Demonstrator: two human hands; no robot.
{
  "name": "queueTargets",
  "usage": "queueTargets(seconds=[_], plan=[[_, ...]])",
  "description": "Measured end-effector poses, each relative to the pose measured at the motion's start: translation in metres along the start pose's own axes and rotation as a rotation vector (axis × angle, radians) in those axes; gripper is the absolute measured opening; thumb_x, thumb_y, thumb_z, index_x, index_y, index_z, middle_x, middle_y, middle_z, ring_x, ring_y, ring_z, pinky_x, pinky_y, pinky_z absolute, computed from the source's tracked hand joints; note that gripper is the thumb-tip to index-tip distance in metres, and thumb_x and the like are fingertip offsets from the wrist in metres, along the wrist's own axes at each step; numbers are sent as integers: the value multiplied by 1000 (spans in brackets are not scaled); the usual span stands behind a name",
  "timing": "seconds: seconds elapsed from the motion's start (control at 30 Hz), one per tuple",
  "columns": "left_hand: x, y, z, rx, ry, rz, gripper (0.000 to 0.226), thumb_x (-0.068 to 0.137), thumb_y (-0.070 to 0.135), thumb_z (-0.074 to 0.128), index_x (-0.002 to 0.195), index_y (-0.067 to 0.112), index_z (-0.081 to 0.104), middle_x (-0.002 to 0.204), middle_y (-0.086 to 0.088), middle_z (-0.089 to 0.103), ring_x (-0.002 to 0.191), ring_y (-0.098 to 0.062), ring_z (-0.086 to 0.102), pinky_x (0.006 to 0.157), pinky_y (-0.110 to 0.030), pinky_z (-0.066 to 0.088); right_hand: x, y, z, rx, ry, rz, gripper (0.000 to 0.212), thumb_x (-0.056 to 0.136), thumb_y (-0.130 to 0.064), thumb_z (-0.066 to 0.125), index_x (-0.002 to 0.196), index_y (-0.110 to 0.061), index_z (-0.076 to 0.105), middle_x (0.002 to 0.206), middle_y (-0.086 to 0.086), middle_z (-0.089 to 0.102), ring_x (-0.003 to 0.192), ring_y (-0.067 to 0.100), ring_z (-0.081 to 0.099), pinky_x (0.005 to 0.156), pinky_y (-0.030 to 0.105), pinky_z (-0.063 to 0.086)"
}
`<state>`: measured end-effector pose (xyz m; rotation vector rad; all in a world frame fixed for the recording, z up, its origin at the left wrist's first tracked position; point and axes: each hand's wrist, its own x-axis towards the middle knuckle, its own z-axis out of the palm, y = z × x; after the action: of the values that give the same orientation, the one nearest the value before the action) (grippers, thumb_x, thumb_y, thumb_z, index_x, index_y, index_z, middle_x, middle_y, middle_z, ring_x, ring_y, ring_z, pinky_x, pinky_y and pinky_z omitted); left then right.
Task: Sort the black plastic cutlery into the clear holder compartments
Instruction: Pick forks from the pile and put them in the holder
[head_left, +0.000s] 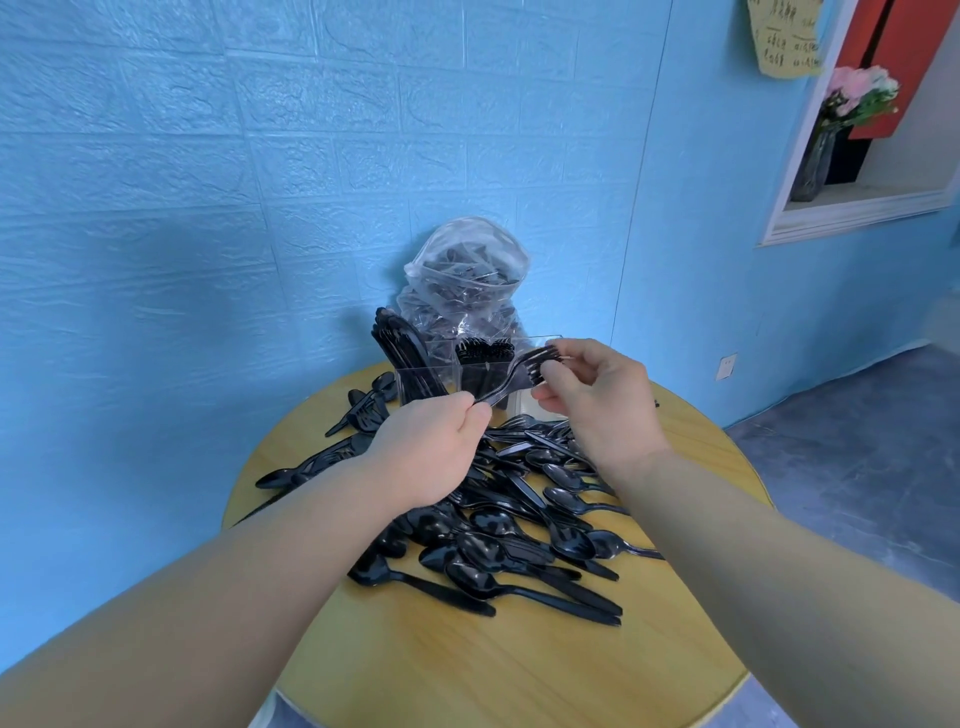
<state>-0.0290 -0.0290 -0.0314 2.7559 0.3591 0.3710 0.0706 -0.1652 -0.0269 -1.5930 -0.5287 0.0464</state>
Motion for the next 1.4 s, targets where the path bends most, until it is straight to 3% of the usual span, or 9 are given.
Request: queueTargets(seconds=[0.07, 0.17, 0.23, 0.4, 0.57, 1.0, 1.2, 1.33, 1.4], plan=[[10, 1, 0, 26, 42, 35, 38, 103, 37, 23, 74, 17, 38, 68, -2, 47, 66, -20, 49, 61, -36, 37, 7, -3, -1, 84, 5, 6, 18, 91, -7, 59, 108, -12, 63, 76, 2, 67, 68, 12, 66, 73, 22, 56], [32, 0, -2, 20, 139, 80, 32, 101, 39, 31, 85, 15, 46, 76, -1, 50, 69, -19, 50, 58, -33, 35, 27, -13, -6, -16, 51, -136, 19, 90, -6, 59, 89, -24, 64, 72, -5, 66, 68, 9, 64, 76, 28, 54], [48, -2, -5, -23, 243, 98, 24, 98, 39, 43, 105, 18, 52, 97, 3, 51, 86, -16, 52, 72, -28, 39, 45, -23, -10, -174, 129, -307, 19, 89, -9, 61, 86, -26, 67, 76, -8, 68, 76, 11, 65, 82, 31, 53], [80, -19, -2, -17, 278, 79, 63, 93, 33, 58, 147, 18, 28, 147, -1, 31, 132, -16, 35, 109, -29, 27, 91, -44, -17, -447, 273, -658, 18, 89, -14, 59, 101, -14, 73, 82, -9, 68, 71, 6, 58, 71, 13, 44], [100, -28, 12, 39, 180, 82, 68, 95, 30, 54, 151, 18, 18, 153, 0, 23, 138, -16, 28, 112, -26, 22, 116, -15, 9, -673, 96, -807, 20, 86, -12, 56, 95, -10, 75, 85, 9, 74, 72, 31, 68, 69, 42, 55], [111, -44, 32, 68, 167, 134, 56, 97, 17, 47, 149, 18, 24, 149, -1, 31, 128, -20, 42, 102, -31, 35, 117, 29, 26, -813, -500, -384, 43, 89, -16, 48, 131, -24, 54, 124, 2, 60, 111, 20, 53, 86, 24, 38], [106, -44, 31, 60, 170, 148, 56, 97, 17, 46, 149, 19, 24, 151, 1, 28, 133, -18, 36, 106, -30, 31, 112, 35, 17, -850, -496, -380, 63, 88, -15, 49, 147, -27, 30, 135, 6, 54, 125, 21, 43, 100, 32, 36], [95, -33, 31, 136, 318, 232, 53, 93, 14, 54, 143, 15, 38, 145, -1, 39, 136, -19, 29, 113, -29, 18, 106, 32, -12, -795, -365, -403, 57, 90, -6, 46, 144, -24, 37, 138, -3, 51, 125, 15, 47, 102, 27, 34], [89, -26, 36, 181, 414, 326, 47, 87, 11, 59, 134, 12, 50, 132, -4, 51, 124, -24, 39, 110, -33, 28, 104, 37, -35, -758, -259, -376, 54, 89, -1, 42, 138, -23, 45, 128, -5, 58, 116, 14, 52, 98, 26, 38]])
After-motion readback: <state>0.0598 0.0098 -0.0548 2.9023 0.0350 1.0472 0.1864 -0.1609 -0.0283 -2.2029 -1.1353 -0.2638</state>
